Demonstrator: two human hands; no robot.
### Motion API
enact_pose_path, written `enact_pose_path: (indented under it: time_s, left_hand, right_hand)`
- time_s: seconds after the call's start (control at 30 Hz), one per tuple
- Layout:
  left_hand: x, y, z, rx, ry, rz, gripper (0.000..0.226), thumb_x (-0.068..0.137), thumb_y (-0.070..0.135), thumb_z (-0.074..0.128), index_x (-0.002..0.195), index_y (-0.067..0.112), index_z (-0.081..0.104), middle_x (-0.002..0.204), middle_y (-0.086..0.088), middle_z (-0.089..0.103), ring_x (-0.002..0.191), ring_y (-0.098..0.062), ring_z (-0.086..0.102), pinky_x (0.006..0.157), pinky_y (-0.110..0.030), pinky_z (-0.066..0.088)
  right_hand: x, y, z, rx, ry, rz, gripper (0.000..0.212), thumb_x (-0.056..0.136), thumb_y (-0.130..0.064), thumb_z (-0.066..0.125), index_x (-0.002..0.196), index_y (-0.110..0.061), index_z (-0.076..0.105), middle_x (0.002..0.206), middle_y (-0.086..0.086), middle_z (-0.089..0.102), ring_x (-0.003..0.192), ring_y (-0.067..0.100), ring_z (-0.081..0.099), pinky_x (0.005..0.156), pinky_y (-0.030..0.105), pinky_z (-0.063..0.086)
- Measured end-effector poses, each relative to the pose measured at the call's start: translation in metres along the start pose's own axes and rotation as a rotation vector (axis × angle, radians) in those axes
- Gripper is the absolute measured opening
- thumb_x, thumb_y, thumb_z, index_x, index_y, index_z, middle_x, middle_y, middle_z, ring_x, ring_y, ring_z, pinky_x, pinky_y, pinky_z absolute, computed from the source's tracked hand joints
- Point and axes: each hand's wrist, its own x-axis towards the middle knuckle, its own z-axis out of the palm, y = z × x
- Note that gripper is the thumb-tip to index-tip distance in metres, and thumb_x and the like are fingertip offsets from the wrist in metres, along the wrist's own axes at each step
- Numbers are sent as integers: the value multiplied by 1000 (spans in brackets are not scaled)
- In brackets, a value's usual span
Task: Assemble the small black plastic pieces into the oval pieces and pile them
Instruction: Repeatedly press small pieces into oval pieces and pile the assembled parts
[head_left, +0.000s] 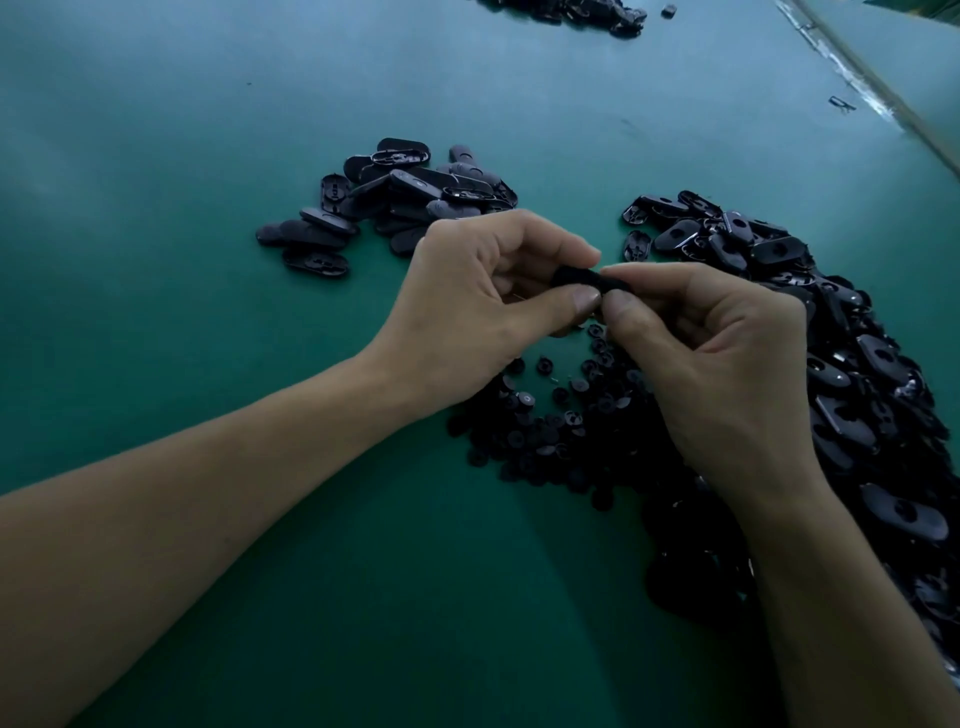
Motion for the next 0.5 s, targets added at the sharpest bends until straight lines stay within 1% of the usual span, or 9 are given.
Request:
enact_pose_path:
  time_s: [0.07, 0.13, 0.3, 0.43, 0.5]
  left_hand:
    - [0, 0, 0, -16, 6, -9, 23, 82, -3, 77, 96, 15, 71, 84, 1, 76, 76, -12, 74, 72, -21, 58]
    - [0, 0, -1, -22, 10, -21, 25, 81, -4, 78, 96, 15, 72, 83, 2, 76, 76, -12, 74, 72, -22, 58]
    - [1, 1, -1, 0, -7, -51, 29, 80, -8, 78, 96, 15, 71, 80, 4, 74, 71, -8, 73, 70, -18, 57]
    - [2, 2, -2, 11, -17, -62, 28, 81, -8, 77, 97, 14, 71, 80, 3, 74, 70, -9, 73, 70, -19, 57]
    - [2, 3, -2, 19, -23, -66, 28, 81, -8, 77, 98, 13, 71, 79, 2, 74, 69, -9, 72, 70, -19, 57]
  right_hand:
    - [0, 0, 0, 19, -6, -6, 21, 92, -9, 70, 97, -29, 72, 86, -15, 76, 79, 5, 73, 73, 17, 56]
    - [1, 1, 0, 21, -14, -8, 23, 91, -9, 71, 94, -31, 71, 86, -15, 76, 78, 5, 73, 73, 17, 56]
    - [1, 3, -2, -6, -33, 11, 22, 88, -11, 75, 92, -33, 72, 84, -14, 76, 76, 8, 73, 72, 21, 58]
    - [1, 2, -3, -28, -63, 8, 19, 89, -14, 75, 94, -31, 72, 86, -17, 76, 76, 3, 73, 71, 17, 56]
    - [1, 0, -4, -37, -58, 7, 18, 89, -14, 75, 93, -31, 72, 85, -18, 76, 75, 3, 73, 70, 17, 56]
